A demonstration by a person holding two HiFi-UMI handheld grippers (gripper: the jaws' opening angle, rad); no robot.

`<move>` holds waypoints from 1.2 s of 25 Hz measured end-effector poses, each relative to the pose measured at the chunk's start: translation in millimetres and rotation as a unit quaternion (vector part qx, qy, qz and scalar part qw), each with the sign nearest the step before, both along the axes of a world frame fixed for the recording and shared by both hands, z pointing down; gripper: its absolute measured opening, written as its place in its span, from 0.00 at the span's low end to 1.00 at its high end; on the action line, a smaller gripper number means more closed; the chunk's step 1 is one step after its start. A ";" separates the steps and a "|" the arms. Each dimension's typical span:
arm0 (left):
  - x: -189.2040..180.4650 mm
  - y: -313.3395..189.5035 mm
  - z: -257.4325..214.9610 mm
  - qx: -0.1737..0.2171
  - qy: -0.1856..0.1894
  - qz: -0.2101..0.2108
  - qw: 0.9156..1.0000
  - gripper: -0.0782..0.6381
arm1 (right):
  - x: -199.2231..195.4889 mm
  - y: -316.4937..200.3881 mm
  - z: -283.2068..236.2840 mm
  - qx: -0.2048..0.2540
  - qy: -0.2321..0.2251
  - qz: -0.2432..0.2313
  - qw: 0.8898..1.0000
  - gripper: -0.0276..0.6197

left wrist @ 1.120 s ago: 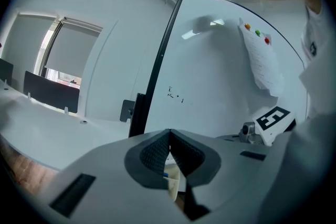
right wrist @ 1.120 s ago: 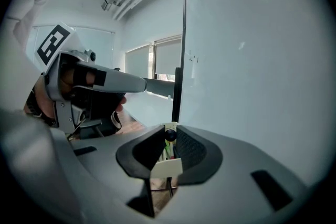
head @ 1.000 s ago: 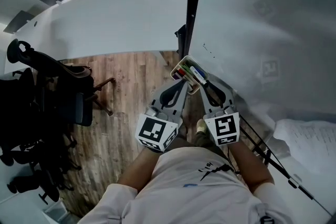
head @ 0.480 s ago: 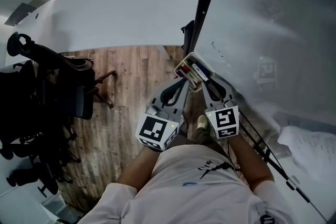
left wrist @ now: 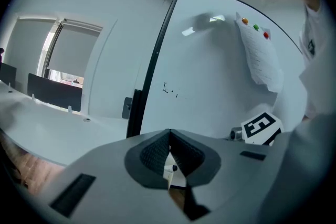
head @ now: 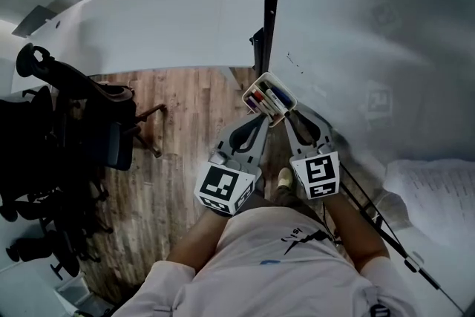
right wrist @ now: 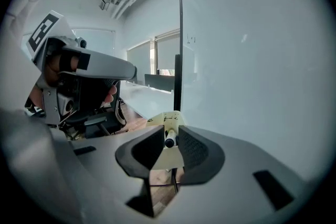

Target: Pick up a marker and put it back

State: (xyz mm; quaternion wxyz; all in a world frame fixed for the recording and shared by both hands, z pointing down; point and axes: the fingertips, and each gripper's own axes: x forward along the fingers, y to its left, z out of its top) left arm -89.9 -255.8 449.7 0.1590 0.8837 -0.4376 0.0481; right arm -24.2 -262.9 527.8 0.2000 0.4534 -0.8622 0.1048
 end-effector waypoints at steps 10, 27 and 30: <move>30.2 32.7 -30.8 0.032 0.003 0.009 0.999 0.12 | -2.7 34.2 -66.6 0.048 -0.054 -0.038 0.997 0.17; 38.1 52.4 -110.5 0.090 0.017 -0.005 0.996 0.12 | 13.2 54.8 -184.7 0.128 -0.096 -0.057 0.985 0.09; 40.2 56.4 -113.6 0.092 0.023 -0.005 0.995 0.12 | 15.5 55.9 -191.8 0.128 -0.108 -0.059 0.984 0.07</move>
